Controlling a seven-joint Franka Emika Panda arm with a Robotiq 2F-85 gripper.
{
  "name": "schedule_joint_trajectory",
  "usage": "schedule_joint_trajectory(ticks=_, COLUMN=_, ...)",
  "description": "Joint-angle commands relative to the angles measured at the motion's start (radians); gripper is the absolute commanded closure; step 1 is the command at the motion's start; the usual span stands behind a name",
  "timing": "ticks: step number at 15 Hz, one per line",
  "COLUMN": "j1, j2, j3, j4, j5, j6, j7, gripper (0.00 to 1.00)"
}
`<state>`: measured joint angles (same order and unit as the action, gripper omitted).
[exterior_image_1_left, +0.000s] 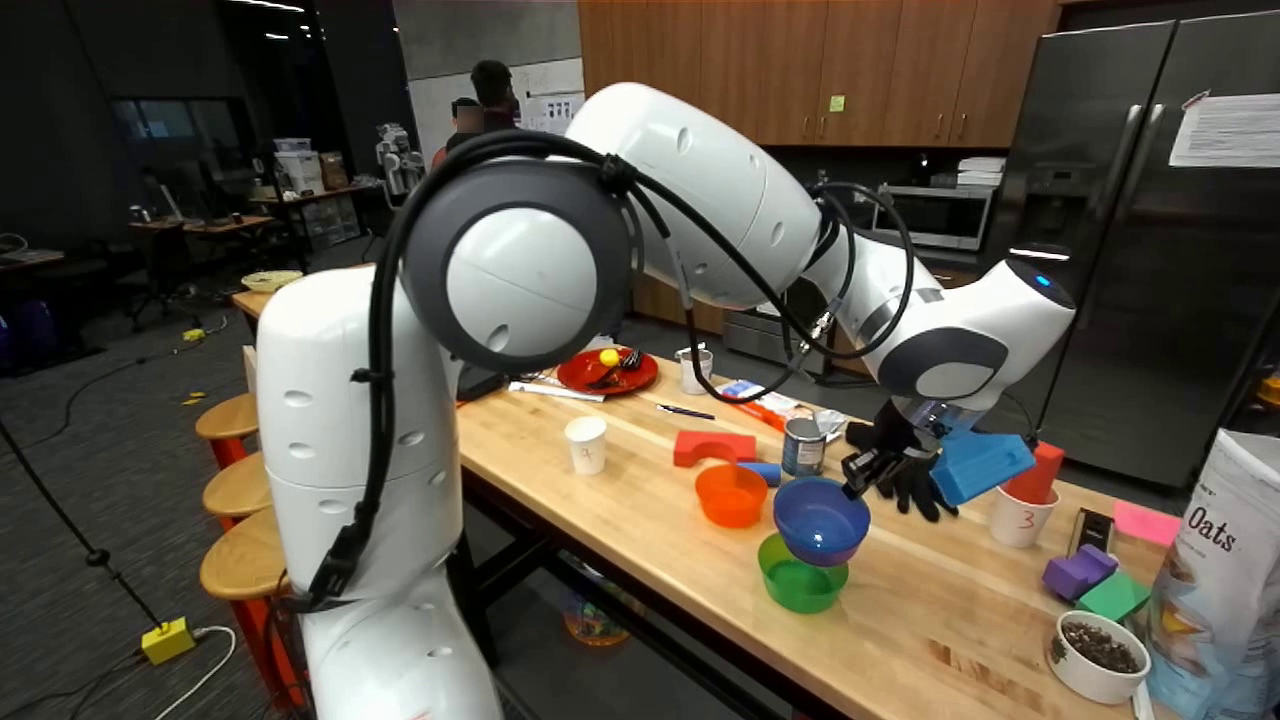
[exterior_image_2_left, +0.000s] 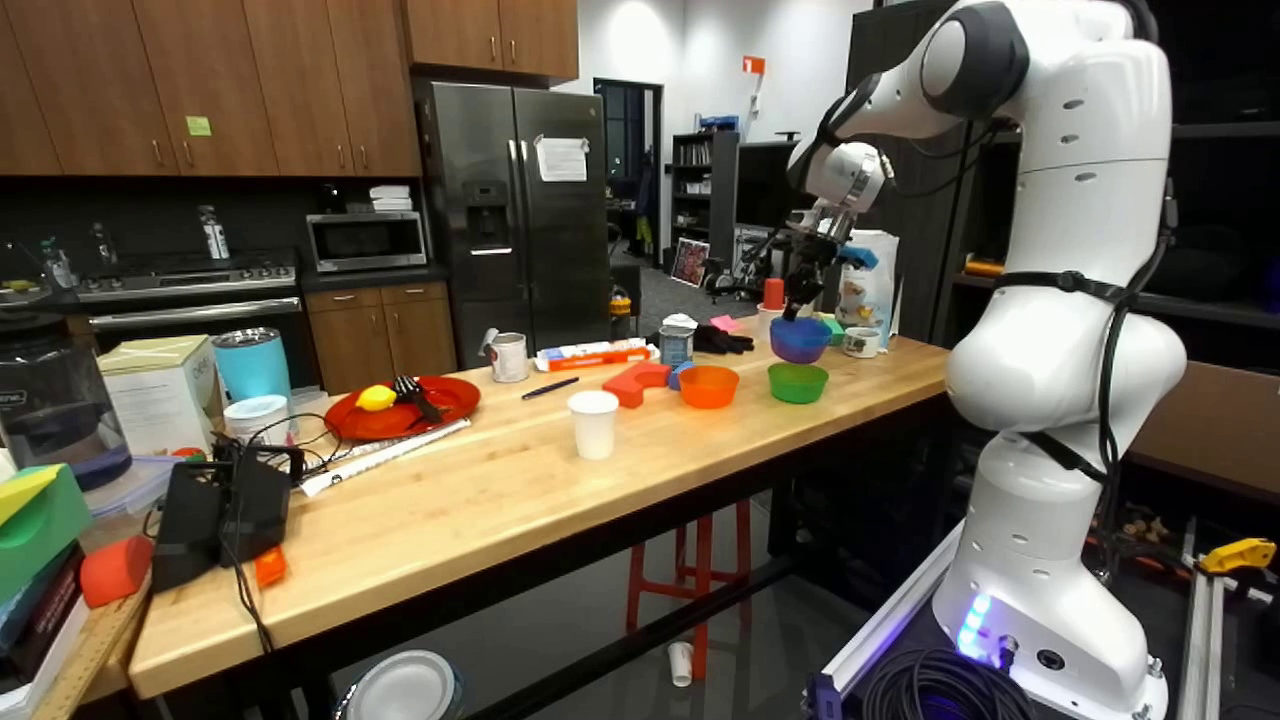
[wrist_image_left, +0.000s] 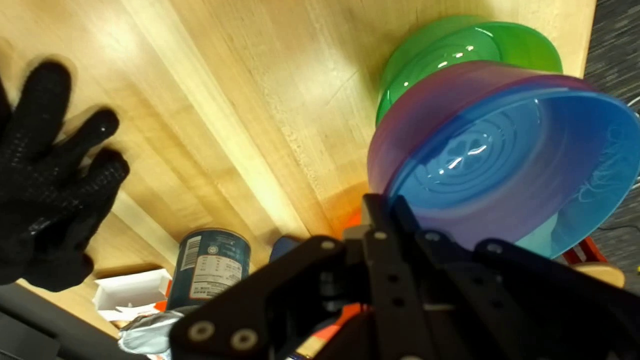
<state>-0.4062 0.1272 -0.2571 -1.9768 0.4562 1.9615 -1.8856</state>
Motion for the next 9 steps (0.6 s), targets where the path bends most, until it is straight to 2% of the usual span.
schedule_joint_trajectory(ticks=1, j1=0.008, j2=-0.012, j3=-0.007, j4=-0.026, j5=0.035, j6=-0.047, j7=-0.019, gripper=0.99)
schedule_joint_trajectory(ticks=9, j1=0.015, j2=-0.012, j3=-0.016, j4=-0.057, j5=0.018, j6=-0.069, j7=0.07, gripper=0.99)
